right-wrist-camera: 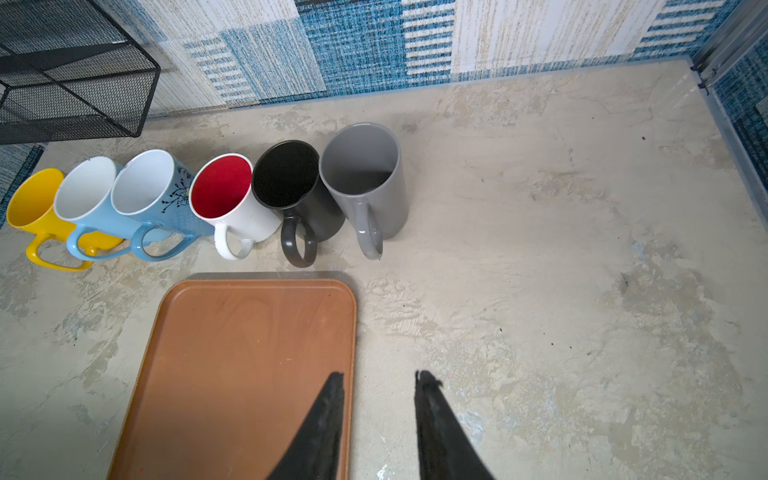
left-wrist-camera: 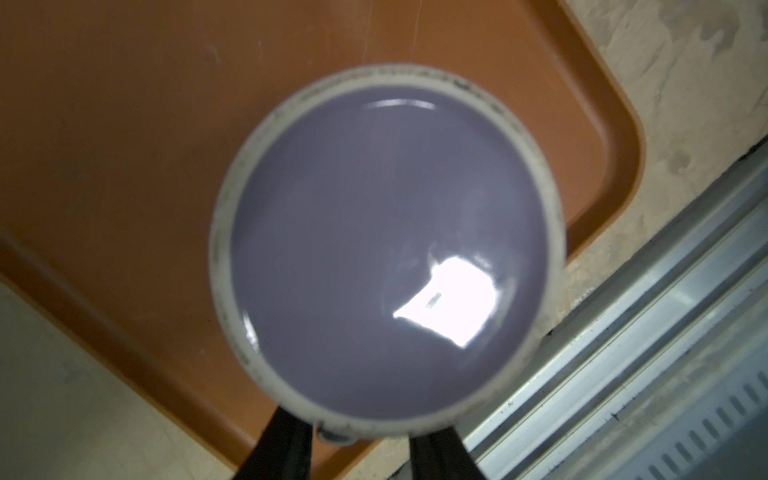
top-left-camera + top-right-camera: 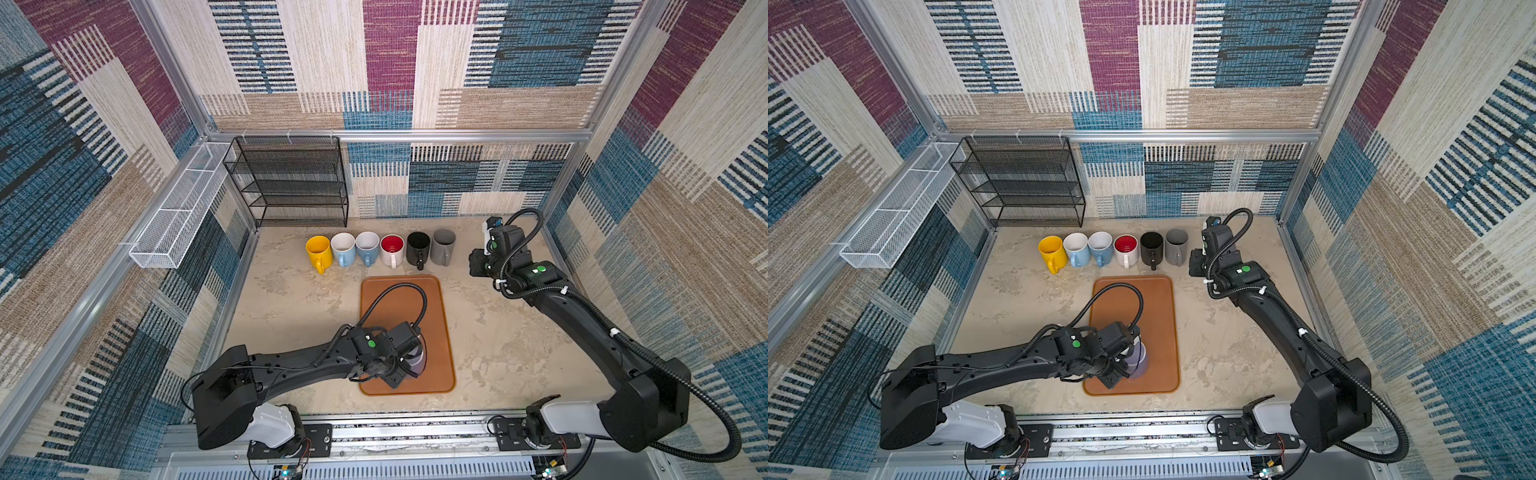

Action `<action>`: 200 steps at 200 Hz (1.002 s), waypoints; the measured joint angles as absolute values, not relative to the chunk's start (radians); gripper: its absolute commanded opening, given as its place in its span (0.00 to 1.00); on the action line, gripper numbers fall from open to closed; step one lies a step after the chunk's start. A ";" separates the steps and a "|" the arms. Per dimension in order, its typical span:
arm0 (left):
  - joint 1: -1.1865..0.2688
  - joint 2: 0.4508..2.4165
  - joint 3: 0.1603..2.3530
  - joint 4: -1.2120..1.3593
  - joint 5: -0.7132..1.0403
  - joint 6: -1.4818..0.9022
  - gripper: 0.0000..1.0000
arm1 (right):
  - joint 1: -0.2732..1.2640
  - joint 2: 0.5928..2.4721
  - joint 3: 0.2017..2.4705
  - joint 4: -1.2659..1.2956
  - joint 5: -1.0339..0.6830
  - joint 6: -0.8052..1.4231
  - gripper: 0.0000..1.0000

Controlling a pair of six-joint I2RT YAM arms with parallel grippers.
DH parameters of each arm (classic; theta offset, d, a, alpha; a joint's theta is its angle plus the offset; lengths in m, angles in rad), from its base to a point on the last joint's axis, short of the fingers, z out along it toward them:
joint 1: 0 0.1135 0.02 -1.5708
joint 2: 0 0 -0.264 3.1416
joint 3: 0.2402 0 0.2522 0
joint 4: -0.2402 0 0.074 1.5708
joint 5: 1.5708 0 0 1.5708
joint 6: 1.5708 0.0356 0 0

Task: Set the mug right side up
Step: 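Lower the left gripper onto the lavender mug on the tray and close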

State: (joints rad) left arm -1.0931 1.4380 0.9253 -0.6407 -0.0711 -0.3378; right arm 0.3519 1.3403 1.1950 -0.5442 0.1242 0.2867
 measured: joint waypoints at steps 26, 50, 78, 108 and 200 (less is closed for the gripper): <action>-1.093 1.462 0.941 -0.645 -0.079 -0.338 0.33 | 0.349 1.340 1.195 -0.544 0.124 0.287 0.32; -1.093 1.486 0.957 -0.655 -0.084 -0.339 0.30 | 0.347 1.340 1.195 -0.544 0.124 0.287 0.32; -1.093 1.505 0.971 -0.664 -0.099 -0.339 0.27 | 0.347 1.340 1.194 -0.544 0.124 0.287 0.32; -1.093 1.521 0.984 -0.664 -0.101 -0.339 0.25 | 0.346 1.340 1.191 -0.544 0.124 0.287 0.32; -1.093 1.557 1.010 -0.671 -0.102 -0.337 0.19 | 0.341 1.340 1.182 -0.544 0.124 0.286 0.32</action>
State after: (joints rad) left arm -1.0931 1.5566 1.0096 -0.6708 -0.1017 -0.3374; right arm 0.3408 1.3403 1.1824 -0.5442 0.1238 0.2863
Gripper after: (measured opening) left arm 0.196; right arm 0.322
